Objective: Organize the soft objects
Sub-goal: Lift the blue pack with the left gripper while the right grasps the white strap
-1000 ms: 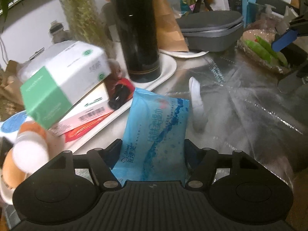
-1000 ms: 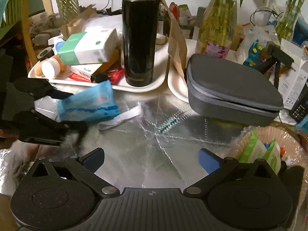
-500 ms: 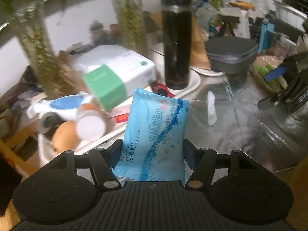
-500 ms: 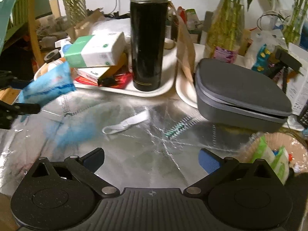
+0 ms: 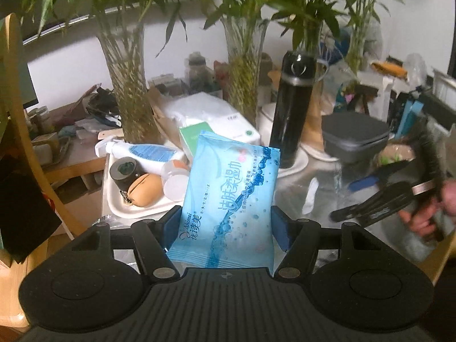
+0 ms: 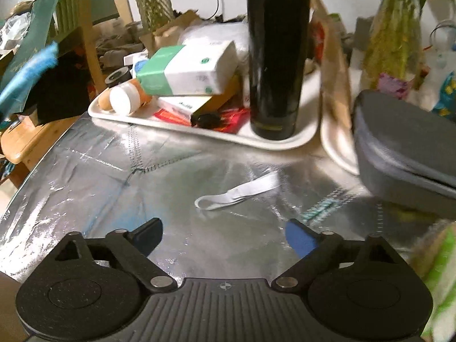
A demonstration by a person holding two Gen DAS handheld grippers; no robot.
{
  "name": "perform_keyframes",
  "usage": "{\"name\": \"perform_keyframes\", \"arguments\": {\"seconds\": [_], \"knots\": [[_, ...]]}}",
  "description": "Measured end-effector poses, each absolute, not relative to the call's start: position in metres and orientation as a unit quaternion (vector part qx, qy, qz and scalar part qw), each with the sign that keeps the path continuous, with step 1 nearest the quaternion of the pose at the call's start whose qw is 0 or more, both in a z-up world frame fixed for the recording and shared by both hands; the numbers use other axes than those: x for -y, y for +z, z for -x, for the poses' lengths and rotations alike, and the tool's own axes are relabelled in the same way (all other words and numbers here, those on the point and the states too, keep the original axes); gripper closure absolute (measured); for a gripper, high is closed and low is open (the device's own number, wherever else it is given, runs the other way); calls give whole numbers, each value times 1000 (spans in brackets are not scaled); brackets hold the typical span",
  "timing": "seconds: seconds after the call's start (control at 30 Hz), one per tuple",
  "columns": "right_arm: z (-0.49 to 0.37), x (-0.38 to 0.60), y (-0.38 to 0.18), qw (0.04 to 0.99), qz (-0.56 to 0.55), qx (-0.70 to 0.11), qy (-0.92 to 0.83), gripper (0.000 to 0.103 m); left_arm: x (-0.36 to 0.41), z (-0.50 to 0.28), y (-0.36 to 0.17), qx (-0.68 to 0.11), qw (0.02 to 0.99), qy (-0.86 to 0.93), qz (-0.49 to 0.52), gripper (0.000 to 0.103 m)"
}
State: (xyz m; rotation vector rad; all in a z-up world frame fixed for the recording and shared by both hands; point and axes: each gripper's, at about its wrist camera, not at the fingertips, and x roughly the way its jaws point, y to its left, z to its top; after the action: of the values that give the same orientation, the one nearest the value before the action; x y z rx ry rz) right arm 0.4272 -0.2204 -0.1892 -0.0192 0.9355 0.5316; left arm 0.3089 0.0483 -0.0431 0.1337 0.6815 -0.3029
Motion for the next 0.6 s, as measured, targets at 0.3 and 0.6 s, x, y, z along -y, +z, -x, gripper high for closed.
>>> {"name": "perform_keyframes", "arguments": {"seconds": [0.3,0.6], "knots": [[-455,211,-219,849,-40,-461,256,15,-47,-302,-36,-315,933,-167,-45,39],[-462,183,-225,882,51,-405,233,42,-54,-301,-39,-319,932,-168,-36,39]]}}
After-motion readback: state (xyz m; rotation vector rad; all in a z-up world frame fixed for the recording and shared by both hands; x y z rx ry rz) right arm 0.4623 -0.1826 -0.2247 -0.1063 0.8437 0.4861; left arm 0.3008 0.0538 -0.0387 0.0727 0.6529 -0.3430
